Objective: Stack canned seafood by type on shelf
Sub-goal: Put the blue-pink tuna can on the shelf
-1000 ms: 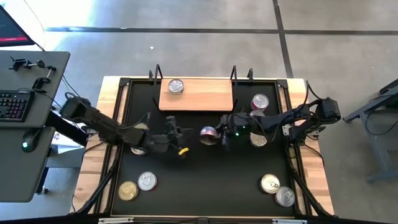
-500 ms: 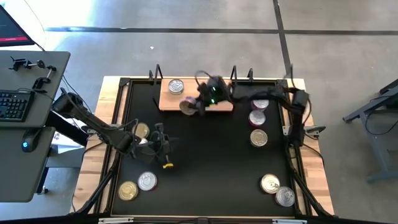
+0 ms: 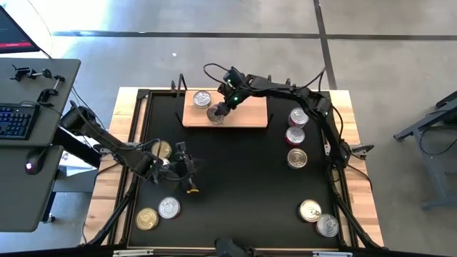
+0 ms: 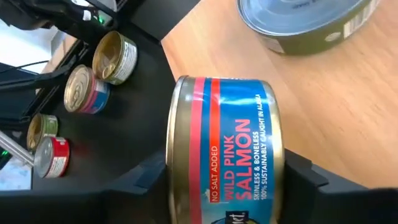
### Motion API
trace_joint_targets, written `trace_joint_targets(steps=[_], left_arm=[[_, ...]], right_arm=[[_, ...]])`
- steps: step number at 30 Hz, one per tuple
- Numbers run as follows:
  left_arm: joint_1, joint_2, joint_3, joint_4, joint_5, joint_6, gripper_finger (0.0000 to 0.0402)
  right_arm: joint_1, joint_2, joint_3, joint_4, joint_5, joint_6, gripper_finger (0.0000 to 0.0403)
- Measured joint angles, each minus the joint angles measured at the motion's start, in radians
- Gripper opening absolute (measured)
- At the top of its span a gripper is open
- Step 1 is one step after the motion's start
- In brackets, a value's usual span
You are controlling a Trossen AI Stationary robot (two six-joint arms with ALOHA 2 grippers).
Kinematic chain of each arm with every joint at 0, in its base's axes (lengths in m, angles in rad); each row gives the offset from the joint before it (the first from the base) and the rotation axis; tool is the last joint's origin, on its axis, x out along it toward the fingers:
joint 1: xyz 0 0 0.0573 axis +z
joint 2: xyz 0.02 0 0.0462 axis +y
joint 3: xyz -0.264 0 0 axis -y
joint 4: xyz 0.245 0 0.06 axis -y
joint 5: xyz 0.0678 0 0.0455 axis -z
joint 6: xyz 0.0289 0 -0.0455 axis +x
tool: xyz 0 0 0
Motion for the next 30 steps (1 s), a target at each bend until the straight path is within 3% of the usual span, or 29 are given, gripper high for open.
trace_joint_targets(steps=[4, 7, 16, 22, 25, 30], left_arm=[[0.0, 0.0, 0.0, -0.018, 0.0, -0.018, 0.0039], [0.0, 0.0, 0.0, -0.017, 0.0, -0.018, 0.0039], [0.0, 0.0, 0.0, -0.017, 0.0, -0.024, 0.0039], [0.0, 0.0, 0.0, -0.021, 0.0, -0.027, 0.0039], [0.0, 0.0, 0.0, -0.025, 0.0, -0.036, 0.0039], [0.0, 0.0, 0.0, -0.032, 0.0, -0.043, 0.0039]], right_arm=[[-0.011, -0.001, 0.043, -0.05, -0.005, -0.035, 0.0269], [-0.021, -0.002, 0.052, -0.062, 0.001, -0.034, 0.0293], [-0.05, -0.008, 0.055, -0.061, 0.012, -0.063, 0.0301], [-0.035, -0.066, 0.055, -0.075, 0.164, -0.117, 0.0302], [-0.01, -0.099, 0.055, -0.112, 0.271, -0.233, 0.0302], [0.104, -0.145, 0.055, -0.19, 0.357, -0.58, 0.0303]])
